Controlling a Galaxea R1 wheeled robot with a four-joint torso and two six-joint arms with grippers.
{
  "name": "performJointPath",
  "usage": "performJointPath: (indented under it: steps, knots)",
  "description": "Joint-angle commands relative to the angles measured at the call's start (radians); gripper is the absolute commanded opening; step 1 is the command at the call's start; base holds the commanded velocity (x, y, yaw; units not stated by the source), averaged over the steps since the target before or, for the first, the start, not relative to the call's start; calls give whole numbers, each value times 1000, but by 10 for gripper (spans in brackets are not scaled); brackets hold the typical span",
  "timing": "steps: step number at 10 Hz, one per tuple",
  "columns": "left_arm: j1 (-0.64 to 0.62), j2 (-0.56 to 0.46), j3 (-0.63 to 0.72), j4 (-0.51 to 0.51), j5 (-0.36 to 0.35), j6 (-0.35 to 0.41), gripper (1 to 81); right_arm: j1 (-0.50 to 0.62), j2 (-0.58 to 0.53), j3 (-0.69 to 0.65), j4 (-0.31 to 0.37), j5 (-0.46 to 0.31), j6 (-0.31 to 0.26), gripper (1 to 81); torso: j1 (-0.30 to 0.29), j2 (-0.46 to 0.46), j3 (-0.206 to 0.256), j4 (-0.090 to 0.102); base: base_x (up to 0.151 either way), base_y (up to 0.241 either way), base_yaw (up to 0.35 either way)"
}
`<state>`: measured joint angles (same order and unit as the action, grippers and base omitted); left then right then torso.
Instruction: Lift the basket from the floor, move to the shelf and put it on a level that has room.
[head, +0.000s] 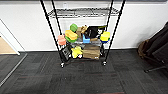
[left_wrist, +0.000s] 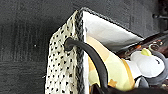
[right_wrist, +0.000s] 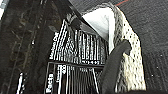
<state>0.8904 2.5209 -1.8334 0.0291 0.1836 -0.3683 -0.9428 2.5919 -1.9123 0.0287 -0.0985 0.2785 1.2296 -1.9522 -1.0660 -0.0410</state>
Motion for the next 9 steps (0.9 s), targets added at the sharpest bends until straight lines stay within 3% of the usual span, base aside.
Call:
performJointPath:
  steps: [1,2,3,5,9]
  knots:
    - [-87,-16,49,-35,28,-6,10,113,-17,59,22,-24,7,10,-63,97,95,0,0,0,0]
    - [-87,-20,48,-37,14,-14,10,136,-17,56,20,-29,7,10,-83,129,125,0,0,0,0]
    - [-87,-28,45,-41,-23,-18,10,156,-16,55,11,-41,7,10,-106,163,85,0,0,0,0]
    - [-87,-48,49,-101,-84,-24,10,201,-11,55,0,-96,-1,10,-142,216,101,0,0,0,0]
    - [-87,-54,49,-121,-96,-24,10,204,-8,50,5,-124,-4,10,-222,343,134,0,0,0,0]
